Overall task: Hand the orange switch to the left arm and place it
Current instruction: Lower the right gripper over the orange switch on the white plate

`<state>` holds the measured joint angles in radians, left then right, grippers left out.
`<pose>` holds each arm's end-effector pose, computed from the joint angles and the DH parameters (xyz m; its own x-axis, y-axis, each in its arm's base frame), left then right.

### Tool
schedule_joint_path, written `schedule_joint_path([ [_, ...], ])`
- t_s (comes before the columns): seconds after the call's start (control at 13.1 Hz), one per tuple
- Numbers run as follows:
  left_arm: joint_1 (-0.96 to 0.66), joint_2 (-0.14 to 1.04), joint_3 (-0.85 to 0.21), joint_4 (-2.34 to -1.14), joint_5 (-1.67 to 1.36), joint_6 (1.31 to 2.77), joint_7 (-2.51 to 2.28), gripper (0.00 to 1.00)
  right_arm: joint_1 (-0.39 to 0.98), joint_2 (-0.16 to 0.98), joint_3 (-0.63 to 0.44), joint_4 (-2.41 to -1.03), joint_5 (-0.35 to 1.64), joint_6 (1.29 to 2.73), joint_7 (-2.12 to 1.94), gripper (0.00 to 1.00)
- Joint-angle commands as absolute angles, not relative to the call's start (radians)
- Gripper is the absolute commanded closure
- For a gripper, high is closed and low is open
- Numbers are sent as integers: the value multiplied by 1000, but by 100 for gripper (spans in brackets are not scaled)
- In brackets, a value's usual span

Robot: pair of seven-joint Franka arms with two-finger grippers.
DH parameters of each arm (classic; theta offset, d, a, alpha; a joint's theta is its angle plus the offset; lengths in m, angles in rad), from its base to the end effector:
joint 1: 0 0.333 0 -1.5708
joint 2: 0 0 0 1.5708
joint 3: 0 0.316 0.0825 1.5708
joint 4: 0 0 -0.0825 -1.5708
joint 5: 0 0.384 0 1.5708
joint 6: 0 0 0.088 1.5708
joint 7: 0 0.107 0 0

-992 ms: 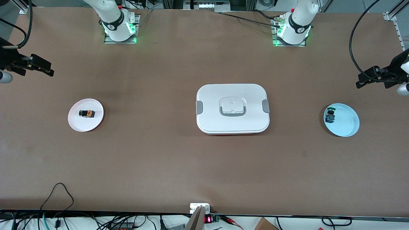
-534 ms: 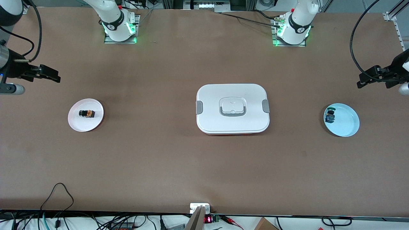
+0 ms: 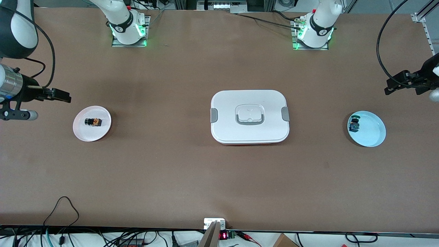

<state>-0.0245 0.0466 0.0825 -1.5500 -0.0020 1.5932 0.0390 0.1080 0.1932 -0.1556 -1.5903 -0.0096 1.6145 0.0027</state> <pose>0.5698 0.0318 0.6102 0.9998 0.0190 -0.0033 0.0190 -0.9998 -0.0017 0.6023 -0.0228 0.5079 0.9848 -0.0513 -0.1658 -0.0454 -0.9982 0.0396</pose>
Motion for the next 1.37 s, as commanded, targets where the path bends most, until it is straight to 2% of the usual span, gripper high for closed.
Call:
schedule_joint_path([
  [0.0,-25,57,78,-1525,40,1601,25,0,101,230,-152,-1578,-23,1652,-2,0],
  [0.15,-28,58,74,-1532,63,1598,6,0,100,245,-150,-1604,-23,1702,-2,0],
  [0.38,-26,54,68,-1536,63,1580,-40,0,88,247,-150,-1721,-43,1846,-2,0],
  [0.69,-25,46,64,-1542,52,1546,-116,0,51,255,-150,-1945,-46,2147,-18,0],
  [0.76,-25,31,51,-1567,52,1536,-133,0,42,285,-150,-2006,-45,2254,-108,0],
  [0.99,-12,14,34,-1588,52,1539,-141,0,40,305,-150,-2063,-46,2342,-127,0],
  [1.22,-8,5,35,-1592,42,1543,-144,0,17,328,-150,-2179,-46,2569,-158,0],
  [1.3,4,2,34,-1601,35,1551,-144,0,11,330,-150,-2192,-46,2601,-182,0],
])
